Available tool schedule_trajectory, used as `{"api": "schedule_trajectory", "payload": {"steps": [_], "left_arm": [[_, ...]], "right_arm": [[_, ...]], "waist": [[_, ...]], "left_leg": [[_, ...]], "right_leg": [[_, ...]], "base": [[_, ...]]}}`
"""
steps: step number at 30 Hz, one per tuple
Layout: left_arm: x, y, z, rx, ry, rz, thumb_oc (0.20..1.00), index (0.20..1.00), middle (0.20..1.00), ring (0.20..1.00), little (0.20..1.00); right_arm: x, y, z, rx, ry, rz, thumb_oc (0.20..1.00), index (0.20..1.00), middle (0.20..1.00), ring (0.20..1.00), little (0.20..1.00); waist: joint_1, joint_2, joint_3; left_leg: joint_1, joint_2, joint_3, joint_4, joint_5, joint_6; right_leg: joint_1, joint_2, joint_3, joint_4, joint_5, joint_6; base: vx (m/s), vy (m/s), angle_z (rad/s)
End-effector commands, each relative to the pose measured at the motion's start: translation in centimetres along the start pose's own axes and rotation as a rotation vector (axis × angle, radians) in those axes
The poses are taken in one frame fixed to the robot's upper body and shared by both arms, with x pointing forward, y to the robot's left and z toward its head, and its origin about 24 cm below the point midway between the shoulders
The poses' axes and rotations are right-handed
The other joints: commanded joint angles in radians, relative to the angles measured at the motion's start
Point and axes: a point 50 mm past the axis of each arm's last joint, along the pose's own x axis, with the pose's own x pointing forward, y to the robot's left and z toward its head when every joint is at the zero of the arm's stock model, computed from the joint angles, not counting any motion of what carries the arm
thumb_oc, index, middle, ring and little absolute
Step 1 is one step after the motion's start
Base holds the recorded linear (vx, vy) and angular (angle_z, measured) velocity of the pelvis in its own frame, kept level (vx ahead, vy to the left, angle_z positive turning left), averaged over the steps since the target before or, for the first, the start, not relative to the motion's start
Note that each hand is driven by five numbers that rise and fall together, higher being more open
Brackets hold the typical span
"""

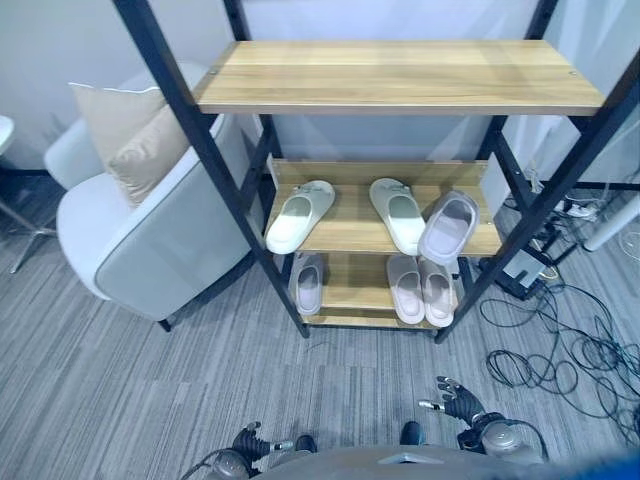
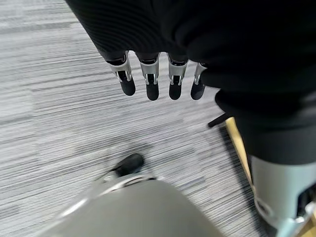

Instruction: Arrange the slippers neatly on the shoe rack.

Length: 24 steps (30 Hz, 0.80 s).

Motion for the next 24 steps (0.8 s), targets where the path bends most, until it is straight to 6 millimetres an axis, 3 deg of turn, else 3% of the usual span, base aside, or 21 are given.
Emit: {"api": "schedule_trajectory", "payload": {"steps": [1,5,7,10,11,17,18,19,20,24], "left_arm": [[0.5,0.8,1.5,0.057,-0.025,0.031,1.0,1.0,1.0,1.0,1.0],[0.5,0.1,2.3,0.091,-0.063,0.012,1.0,1.0,1.0,1.0,1.0],[0.5,-0.3,2.5,0.103,-0.07,0.0,1.0,1.0,1.0,1.0,1.0],[0.5,-0.5,2.7,0.135,-0.081,-0.024,1.0,1.0,1.0,1.0,1.0],[0.5,-0.5,2.7,0.135,-0.081,-0.024,1.0,1.0,1.0,1.0,1.0],[0.5,-0.4,2.9,0.166,-0.098,-0.029,1.0,1.0,1.0,1.0,1.0],[0.5,-0.5,3.0,0.167,-0.102,-0.028,1.0,1.0,1.0,1.0,1.0],[0.5,-0.5,3.0,0.167,-0.105,-0.029,1.0,1.0,1.0,1.0,1.0],[0.4,-0.6,3.0,0.168,-0.111,-0.03,1.0,1.0,1.0,1.0,1.0],[0.4,-0.7,3.0,0.164,-0.112,-0.03,1.0,1.0,1.0,1.0,1.0]], "right_arm": [[-0.1,0.3,6.8,-0.088,-0.294,0.05,1.0,1.0,1.0,1.0,1.0],[0.4,1.2,6.4,-0.115,-0.263,0.089,1.0,1.0,1.0,1.0,1.0],[0.7,1.8,7.3,-0.133,-0.279,0.133,1.0,1.0,1.0,1.0,1.0],[0.4,3.0,10.1,-0.235,-0.382,0.237,1.0,1.0,1.0,1.0,1.0],[0.4,3.0,10.1,-0.235,-0.382,0.237,1.0,1.0,1.0,1.0,1.0],[-2.1,3.7,16.4,-0.396,-0.655,0.308,1.0,1.0,1.0,1.0,1.0],[-3.5,3.5,18.6,-0.443,-0.769,0.301,1.0,1.0,1.0,1.0,1.0],[-4.1,3.3,19.5,-0.472,-0.817,0.286,1.0,1.0,1.0,1.0,1.0],[-5.5,2.5,21.4,-0.547,-0.919,0.226,1.0,1.0,1.0,1.0,1.0],[-8.1,0.4,25.2,-0.716,-1.103,-0.004,1.0,1.0,1.0,1.0,1.0]], "waist": [[-0.007,-0.052,0.033],[0.001,-0.044,0.042],[0.009,-0.038,0.045],[0.024,-0.031,0.054],[0.024,-0.031,0.055],[0.036,-0.032,0.062],[0.038,-0.035,0.062],[0.038,-0.036,0.062],[0.038,-0.038,0.061],[0.043,-0.038,0.06]], "left_leg": [[-0.019,0.007,-0.036,0.01,-0.006,-0.04],[-0.018,0.006,-0.045,0.01,-0.008,-0.043],[-0.015,0.004,-0.047,0.01,-0.011,-0.043],[-0.015,0.003,-0.051,0.01,-0.013,-0.045],[-0.015,0.003,-0.051,0.01,-0.013,-0.045],[-0.018,0.005,-0.052,0.01,-0.014,-0.046],[-0.019,0.005,-0.052,0.01,-0.015,-0.047],[-0.02,0.006,-0.052,0.01,-0.015,-0.047],[-0.021,0.006,-0.052,0.01,-0.017,-0.046],[-0.027,0.007,-0.054,0.01,-0.018,-0.044]], "right_leg": [[0.071,-0.051,-0.024,0.012,-0.101,0.09],[0.079,-0.052,-0.032,0.012,-0.106,0.09],[0.084,-0.056,-0.038,0.012,-0.109,0.09],[0.088,-0.058,-0.045,0.012,-0.113,0.09],[0.088,-0.057,-0.045,0.012,-0.113,0.09],[0.089,-0.057,-0.048,0.012,-0.116,0.091],[0.087,-0.056,-0.047,0.012,-0.116,0.092],[0.087,-0.057,-0.047,0.012,-0.117,0.092],[0.084,-0.055,-0.048,0.012,-0.117,0.093],[0.08,-0.054,-0.05,0.012,-0.118,0.094]], "base": [[-0.03,-0.039,0.07],[0.0,-0.009,0.11],[0.02,0.016,0.17],[0.0,0.005,0.03],[0.0,0.0,0.0],[0.0,0.001,0.01],[0.0,0.0,0.0],[0.0,0.0,0.0],[0.0,0.0,0.0],[0.0,0.0,0.0]]}}
